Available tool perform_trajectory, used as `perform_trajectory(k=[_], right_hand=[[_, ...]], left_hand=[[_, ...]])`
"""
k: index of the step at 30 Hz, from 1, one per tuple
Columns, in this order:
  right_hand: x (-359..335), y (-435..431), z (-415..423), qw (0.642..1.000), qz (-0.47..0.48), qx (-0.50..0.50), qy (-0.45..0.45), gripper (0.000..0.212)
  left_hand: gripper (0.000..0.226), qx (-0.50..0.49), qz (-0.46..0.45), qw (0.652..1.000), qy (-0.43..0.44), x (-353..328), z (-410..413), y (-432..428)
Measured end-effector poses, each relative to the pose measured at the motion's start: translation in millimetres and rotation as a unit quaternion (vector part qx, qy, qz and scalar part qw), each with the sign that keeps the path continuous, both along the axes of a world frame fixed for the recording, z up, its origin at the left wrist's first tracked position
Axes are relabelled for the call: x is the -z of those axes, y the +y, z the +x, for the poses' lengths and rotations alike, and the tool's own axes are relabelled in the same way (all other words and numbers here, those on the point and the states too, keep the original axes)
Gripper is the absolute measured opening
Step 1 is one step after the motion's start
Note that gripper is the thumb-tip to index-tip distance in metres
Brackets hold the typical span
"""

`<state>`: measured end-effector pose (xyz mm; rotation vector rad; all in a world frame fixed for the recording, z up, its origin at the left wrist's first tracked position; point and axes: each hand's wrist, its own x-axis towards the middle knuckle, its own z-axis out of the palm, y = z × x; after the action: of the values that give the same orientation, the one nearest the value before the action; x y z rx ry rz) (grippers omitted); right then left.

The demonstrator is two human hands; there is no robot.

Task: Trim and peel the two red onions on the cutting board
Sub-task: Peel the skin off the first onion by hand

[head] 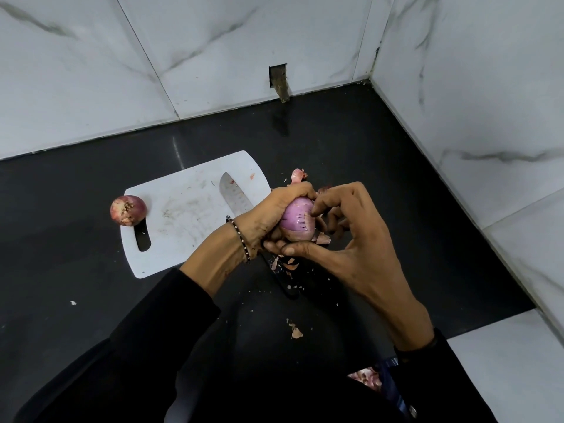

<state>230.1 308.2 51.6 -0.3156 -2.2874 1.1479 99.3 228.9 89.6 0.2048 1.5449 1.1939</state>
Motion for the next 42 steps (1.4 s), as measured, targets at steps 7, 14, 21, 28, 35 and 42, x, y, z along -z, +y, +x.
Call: perform_trajectory(k=[7,14,21,28,35,42], right_hand=[[1.9,1.2,1.0,1.0,0.016,-0.006,-0.019,0.047],[3.4,-4.8,2.3,1.0,0.006,0.027,-0.005,0.049],[0.3,-6.4,5.9,0.999,-0.017,0.035,-0.006,0.054],[0.7,-6.3,6.7,0.999,0.02,0.02,-0.02,0.051],[5.4,-8.6,7.2,0.999,0.013,0.045,-0.018,0.052],[2.3,-7.9,7.7,0.998,-0.035,0.055,-0.024,0.058]], left_hand=[[0.052,0.072,-0.036,0.996,0.034,6.0,-5.2,0.5],[0.049,0.081,-0.049,0.995,0.026,7.3,-8.3,2.7],[0.053,0.075,-0.045,0.995,0.039,12.5,-5.5,2.6],[0.061,0.109,-0.044,0.991,0.062,6.5,-2.7,0.2],[0.058,0.089,-0.065,0.991,0.079,10.3,-5.2,1.3],[0.057,0.067,-0.034,0.996,0.055,16.5,-5.4,0.2]])
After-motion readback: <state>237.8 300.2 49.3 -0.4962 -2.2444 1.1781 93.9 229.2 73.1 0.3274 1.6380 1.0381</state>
